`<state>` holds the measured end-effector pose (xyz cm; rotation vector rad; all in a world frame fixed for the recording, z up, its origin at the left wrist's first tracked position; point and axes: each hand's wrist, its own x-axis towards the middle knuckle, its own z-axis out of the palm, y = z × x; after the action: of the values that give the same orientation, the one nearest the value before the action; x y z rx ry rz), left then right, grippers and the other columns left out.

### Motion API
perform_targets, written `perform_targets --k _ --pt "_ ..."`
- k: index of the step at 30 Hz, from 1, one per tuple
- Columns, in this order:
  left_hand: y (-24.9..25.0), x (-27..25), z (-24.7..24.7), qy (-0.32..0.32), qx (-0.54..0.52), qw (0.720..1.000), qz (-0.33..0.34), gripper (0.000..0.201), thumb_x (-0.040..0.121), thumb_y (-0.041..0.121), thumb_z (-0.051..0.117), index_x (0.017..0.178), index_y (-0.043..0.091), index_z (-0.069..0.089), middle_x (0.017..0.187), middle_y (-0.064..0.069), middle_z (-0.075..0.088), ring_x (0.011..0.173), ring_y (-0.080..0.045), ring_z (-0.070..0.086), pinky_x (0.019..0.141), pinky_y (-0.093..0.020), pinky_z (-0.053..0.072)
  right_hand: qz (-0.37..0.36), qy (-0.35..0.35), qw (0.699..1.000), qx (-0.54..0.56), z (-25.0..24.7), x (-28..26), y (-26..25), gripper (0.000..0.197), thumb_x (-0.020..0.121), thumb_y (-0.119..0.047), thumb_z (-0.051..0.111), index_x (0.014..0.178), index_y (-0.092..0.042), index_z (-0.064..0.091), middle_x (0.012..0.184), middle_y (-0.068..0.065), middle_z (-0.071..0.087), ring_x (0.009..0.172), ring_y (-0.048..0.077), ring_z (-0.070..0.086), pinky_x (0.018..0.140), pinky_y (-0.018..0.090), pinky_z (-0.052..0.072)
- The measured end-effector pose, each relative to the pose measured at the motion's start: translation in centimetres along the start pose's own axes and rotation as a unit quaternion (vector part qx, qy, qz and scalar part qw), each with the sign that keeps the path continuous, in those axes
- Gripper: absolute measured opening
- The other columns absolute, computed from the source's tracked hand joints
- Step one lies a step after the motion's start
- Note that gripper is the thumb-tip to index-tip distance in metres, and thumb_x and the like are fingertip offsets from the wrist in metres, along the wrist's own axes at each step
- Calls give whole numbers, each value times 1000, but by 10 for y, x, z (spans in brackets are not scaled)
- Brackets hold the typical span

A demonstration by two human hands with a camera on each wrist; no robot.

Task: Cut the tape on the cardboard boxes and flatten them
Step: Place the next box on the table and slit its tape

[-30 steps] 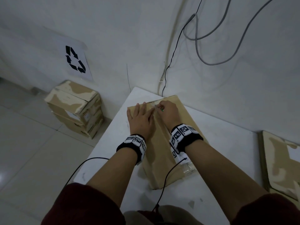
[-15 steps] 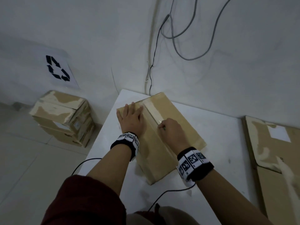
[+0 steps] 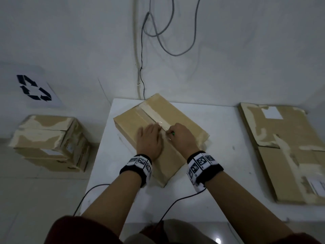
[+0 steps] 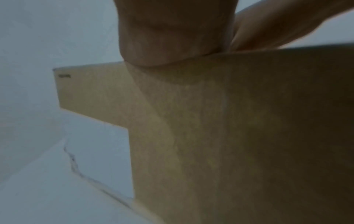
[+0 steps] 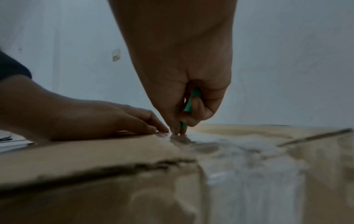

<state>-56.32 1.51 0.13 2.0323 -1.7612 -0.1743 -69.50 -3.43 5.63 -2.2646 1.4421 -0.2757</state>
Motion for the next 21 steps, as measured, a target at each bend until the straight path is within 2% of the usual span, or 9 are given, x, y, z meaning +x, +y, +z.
perform_targets --k 5,9,15,21 --pt "4 1 6 29 -11 999 -12 46 90 31 31 126 16 57 135 1 55 128 -18 46 114 -45 19 41 19 999 9 -7 -34 19 18 95 -12 56 103 -12 72 105 7 61 97 25 61 80 34 47" --pt "1 2 11 55 -25 998 -8 44 89 28 37 124 13 59 132 -2 58 125 -20 49 114 -47 21 69 35 996 33 -12 -64 34 19 97 -11 53 102 -9 72 106 6 61 96 24 62 82 35 50" --pt "2 2 13 60 -20 998 -5 38 93 25 44 126 12 57 129 -4 59 122 -23 51 114 -48 22 88 61 993 40 -12 -85 44 20 97 -7 53 104 -9 71 106 6 62 98 23 62 85 36 51" --pt "4 3 10 53 -5 999 2 31 94 24 47 120 12 59 124 -5 60 119 -25 52 111 -50 24 79 60 994 47 -11 -96 55 19 96 -7 54 102 -12 71 104 2 63 97 18 63 83 28 50"
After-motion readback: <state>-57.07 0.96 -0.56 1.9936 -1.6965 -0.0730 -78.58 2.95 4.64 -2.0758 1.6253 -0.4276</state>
